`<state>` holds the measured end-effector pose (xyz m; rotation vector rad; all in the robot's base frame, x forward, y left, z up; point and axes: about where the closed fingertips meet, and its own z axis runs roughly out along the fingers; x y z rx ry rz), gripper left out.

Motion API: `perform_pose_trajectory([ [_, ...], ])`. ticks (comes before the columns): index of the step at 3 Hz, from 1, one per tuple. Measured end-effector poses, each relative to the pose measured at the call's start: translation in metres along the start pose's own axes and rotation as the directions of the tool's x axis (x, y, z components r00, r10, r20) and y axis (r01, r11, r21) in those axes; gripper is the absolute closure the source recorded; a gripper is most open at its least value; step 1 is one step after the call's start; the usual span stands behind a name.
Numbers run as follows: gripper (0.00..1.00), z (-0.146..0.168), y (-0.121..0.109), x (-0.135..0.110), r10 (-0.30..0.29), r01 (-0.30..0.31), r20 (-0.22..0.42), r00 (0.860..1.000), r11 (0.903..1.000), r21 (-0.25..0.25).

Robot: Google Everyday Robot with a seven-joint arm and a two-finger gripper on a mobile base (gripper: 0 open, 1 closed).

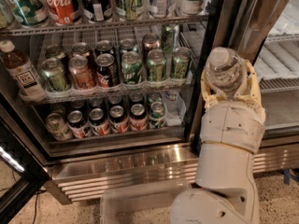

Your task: Pick water bottle from bottom shelf of fridge

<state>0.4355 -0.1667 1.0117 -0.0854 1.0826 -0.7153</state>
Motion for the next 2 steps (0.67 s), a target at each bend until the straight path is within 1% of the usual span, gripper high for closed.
perform_pose_trajectory([
  [1,1.00,0.0005,0.0025,-0.0033,0.032,-0.032,0.000,0.999,0.9993,-0.018],
  [2,1.00,0.0006,0.0026,-0.0033,0.032,-0.032,0.000,0.999,0.9993,-0.018],
])
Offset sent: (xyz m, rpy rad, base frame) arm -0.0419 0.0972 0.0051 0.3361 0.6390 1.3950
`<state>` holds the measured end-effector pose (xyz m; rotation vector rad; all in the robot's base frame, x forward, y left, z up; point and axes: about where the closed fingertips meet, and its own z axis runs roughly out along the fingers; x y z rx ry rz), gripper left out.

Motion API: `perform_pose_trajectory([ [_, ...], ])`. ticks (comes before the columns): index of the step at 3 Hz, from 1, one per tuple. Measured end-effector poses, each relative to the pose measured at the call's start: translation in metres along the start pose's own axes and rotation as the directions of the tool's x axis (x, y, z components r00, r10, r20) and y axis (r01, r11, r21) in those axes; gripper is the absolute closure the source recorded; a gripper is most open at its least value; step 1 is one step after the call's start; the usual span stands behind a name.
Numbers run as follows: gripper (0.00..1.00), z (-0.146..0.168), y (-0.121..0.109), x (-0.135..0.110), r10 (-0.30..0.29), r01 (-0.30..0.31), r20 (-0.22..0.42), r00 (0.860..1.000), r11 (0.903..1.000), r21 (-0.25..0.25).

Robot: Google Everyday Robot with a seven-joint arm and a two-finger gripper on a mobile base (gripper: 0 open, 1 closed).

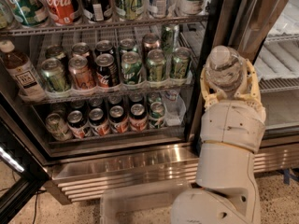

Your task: Pick water bottle from bottom shelf of fridge

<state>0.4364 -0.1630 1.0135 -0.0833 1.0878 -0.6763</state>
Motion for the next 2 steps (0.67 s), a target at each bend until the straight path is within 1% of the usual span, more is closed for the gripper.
perform_pose_trajectory([
  [1,1.00,0.0020,0.0054,0.0014,0.004,-0.005,-0.007,1.000,0.9995,-0.033],
  [2,1.00,0.0005,0.0066,0.0016,0.017,-0.017,0.004,1.000,0.9986,-0.051],
])
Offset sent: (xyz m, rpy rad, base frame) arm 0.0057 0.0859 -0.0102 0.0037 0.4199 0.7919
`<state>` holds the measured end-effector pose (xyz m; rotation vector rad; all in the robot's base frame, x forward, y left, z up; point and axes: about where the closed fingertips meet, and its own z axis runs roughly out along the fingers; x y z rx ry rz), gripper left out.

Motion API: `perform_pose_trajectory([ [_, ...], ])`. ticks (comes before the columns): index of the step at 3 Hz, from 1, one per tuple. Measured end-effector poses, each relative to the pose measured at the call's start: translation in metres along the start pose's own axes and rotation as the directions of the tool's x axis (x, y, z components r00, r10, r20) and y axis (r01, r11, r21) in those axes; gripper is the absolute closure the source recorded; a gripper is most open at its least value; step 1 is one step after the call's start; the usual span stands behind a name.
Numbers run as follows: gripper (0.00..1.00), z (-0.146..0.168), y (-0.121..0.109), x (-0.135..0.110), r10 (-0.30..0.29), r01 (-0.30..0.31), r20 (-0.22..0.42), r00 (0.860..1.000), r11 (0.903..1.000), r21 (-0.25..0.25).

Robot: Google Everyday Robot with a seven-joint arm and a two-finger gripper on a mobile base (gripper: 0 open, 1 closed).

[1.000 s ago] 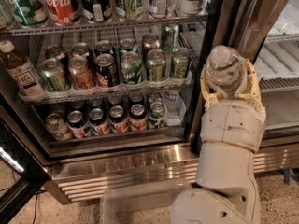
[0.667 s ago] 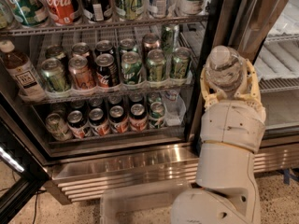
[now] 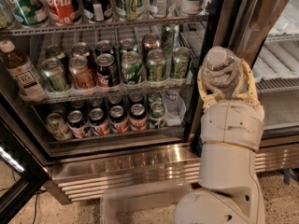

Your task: Pick water bottle from bottom shelf of fridge

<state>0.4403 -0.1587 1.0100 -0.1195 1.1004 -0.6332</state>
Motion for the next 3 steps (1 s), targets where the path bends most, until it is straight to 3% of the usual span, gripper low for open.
perform_pose_trajectory([
  [1,1.00,0.0000,0.0000,0.0000,0.000,0.000,0.000,1.000,1.0000,0.000],
  [3,1.00,0.0053,0.0041,-0.0014,0.063,-0.064,-0.015,0.998,0.9950,-0.076],
])
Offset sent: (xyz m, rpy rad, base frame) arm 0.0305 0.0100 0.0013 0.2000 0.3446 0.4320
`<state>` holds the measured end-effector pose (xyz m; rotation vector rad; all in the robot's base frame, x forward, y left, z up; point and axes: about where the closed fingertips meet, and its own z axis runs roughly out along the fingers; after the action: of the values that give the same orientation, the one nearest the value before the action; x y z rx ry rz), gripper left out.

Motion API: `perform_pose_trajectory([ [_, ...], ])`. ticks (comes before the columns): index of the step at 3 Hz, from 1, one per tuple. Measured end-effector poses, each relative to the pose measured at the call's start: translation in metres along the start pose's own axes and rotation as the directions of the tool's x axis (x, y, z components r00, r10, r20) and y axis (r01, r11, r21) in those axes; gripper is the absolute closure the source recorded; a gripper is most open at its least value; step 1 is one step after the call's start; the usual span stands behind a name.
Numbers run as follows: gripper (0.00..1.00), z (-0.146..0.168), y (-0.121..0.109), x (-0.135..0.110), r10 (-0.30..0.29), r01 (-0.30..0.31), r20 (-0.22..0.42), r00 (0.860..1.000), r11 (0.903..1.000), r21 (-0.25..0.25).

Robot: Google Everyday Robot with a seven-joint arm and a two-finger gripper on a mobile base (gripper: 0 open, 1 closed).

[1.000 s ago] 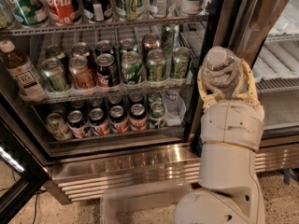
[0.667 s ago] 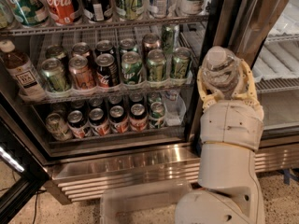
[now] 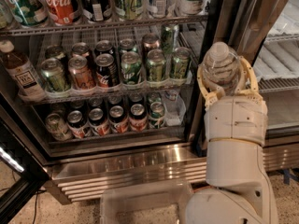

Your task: Pick water bottle from bottom shelf of fridge

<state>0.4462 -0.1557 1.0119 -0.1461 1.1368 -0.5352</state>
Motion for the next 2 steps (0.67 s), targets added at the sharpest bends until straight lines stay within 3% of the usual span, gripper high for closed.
perform_pose_trajectory([
  [2,1.00,0.0008,0.0033,0.0014,0.014,-0.014,-0.015,1.000,0.9995,-0.030],
])
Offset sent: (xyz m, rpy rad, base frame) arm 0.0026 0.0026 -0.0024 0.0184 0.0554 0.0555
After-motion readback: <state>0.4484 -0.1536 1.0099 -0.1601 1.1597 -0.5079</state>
